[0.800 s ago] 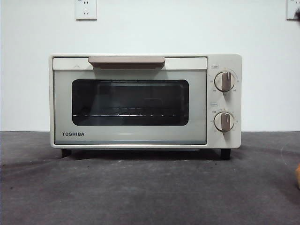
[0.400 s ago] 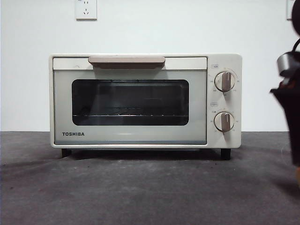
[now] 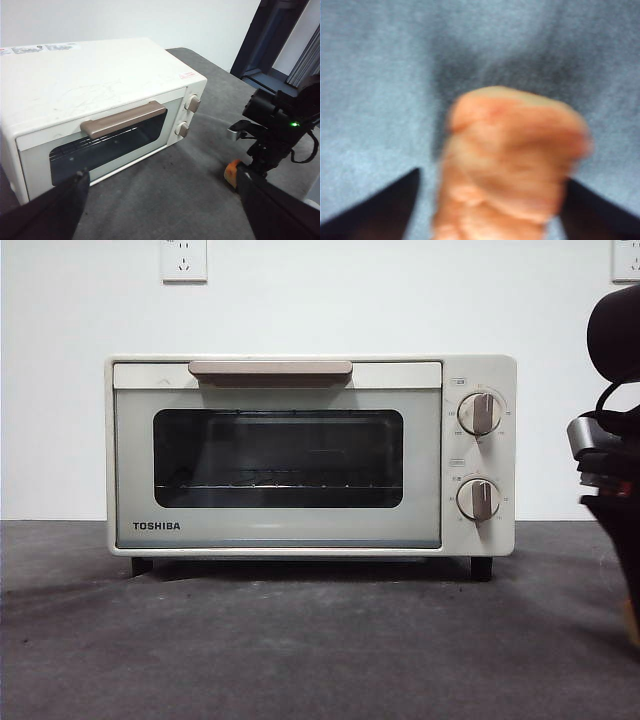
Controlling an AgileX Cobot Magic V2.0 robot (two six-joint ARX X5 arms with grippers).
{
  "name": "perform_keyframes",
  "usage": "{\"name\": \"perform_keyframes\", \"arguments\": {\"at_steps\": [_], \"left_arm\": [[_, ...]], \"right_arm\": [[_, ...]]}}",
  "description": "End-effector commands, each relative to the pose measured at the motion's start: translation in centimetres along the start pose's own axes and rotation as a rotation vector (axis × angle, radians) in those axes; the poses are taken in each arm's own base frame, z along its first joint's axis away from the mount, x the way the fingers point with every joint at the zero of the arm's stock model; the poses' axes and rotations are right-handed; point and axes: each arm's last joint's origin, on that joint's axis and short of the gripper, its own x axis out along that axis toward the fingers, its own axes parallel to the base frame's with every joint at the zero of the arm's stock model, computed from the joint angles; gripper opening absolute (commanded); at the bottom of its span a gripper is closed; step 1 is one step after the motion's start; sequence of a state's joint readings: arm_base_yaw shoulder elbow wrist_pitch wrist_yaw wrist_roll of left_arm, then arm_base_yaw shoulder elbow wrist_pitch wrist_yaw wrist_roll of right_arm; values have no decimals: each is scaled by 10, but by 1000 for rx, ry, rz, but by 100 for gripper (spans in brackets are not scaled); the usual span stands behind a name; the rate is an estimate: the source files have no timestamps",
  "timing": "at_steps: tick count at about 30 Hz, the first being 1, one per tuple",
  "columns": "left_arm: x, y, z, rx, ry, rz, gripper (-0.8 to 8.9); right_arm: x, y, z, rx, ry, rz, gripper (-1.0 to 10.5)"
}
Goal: The left arm flap open the oven, the right arm pick bread and place it into oven, the left arm flap close the oven
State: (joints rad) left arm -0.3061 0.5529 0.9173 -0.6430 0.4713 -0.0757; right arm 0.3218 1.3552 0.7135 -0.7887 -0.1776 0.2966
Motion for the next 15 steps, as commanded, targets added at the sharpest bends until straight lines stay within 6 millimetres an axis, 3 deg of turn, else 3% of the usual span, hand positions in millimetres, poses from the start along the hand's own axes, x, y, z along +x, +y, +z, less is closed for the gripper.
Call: {"name": "perform_keyframes", "arguments": {"at_steps": [1, 8, 15], "left_arm": [[-3, -2, 6, 27, -27, -3, 457], [-2, -2, 6, 27, -26, -6, 430], [-1, -2, 6, 19, -19, -6, 387]], "right_arm": [[-1, 2, 2, 1, -10, 0, 201], [-20, 4, -3, -9, -48, 23, 195], [-63, 3, -36, -33, -148, 88, 195]]}}
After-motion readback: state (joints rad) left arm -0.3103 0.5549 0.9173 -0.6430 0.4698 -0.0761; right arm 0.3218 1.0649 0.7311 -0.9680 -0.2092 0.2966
